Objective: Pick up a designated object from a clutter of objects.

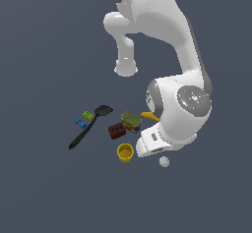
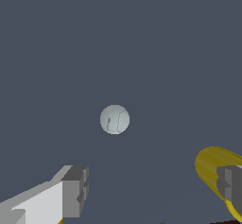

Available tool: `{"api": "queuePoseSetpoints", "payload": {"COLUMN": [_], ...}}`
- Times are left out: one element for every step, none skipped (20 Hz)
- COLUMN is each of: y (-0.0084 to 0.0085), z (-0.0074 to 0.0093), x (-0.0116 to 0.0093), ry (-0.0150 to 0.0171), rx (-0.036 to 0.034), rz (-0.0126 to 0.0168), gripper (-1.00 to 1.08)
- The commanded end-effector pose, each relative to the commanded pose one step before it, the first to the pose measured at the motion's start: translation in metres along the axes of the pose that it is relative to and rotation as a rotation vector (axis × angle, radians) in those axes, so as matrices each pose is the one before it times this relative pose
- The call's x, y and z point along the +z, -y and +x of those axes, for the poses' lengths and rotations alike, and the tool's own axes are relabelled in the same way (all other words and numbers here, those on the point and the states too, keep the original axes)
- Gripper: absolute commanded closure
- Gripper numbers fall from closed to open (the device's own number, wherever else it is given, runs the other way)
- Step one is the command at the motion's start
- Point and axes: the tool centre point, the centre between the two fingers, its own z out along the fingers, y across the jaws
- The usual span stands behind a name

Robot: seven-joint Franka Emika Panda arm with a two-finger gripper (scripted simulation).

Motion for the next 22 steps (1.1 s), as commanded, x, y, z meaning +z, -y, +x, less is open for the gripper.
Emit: {"api": "queuePoseSetpoints", "payload": {"y": [0.00839,0.00284,0.00266,0.00245,0.00219,0.00196,0.00176,0.00150,0.00129,0.00101,0.00078,0.00055,0.00031,-0.00005,0.00002,0.00000,-0.00001,-0.00002,-0.00002,-0.00003,-0.00004,0.00043], "z": [0.00823,0.00243,0.00217,0.00193,0.00170,0.00148,0.00128,0.00108,0.00090,0.00072,0.00055,0.00039,0.00023,0.00006,-0.00084,0.00000,0.00000,-0.00001,-0.00002,-0.00003,-0.00006,-0.00009], "x": [0.01730,0.00601,0.00557,0.00511,0.00466,0.00419,0.00371,0.00323,0.00274,0.00225,0.00175,0.00126,0.00076,0.00027,-0.00082,0.00041,0.00122,0.00202,0.00282,0.00362,0.00440,0.00467], "ry": [-0.00301,-0.00056,-0.00052,-0.00048,-0.00044,-0.00039,-0.00035,-0.00030,-0.00026,-0.00021,-0.00016,-0.00011,-0.00007,0.00000,0.00142,0.00000,0.00000,0.00000,0.00000,0.00000,0.00000,-0.00070], "rx": [-0.01912,-0.00627,-0.00580,-0.00529,-0.00473,-0.00421,-0.00374,-0.00320,-0.00273,-0.00215,-0.00167,-0.00118,-0.00068,0.00000,0.00059,0.00000,0.00000,0.00000,0.00000,0.00000,0.00000,-0.00067], "rz": [0.00128,0.00061,0.00060,0.00058,0.00055,0.00051,0.00047,0.00041,0.00036,0.00029,0.00023,0.00016,0.00009,0.00000,0.00017,0.00000,0.00000,0.00000,0.00000,0.00000,0.00000,-0.00014], "gripper": [-0.92,-0.92,-0.92,-0.92,-0.92,-0.92,-0.92,-0.92,-0.92,-0.92,-0.92,-0.92,-0.92,-0.92,-0.92,-0.92,-0.92,-0.92,-0.92,-0.92,-0.92,-0.92]}}
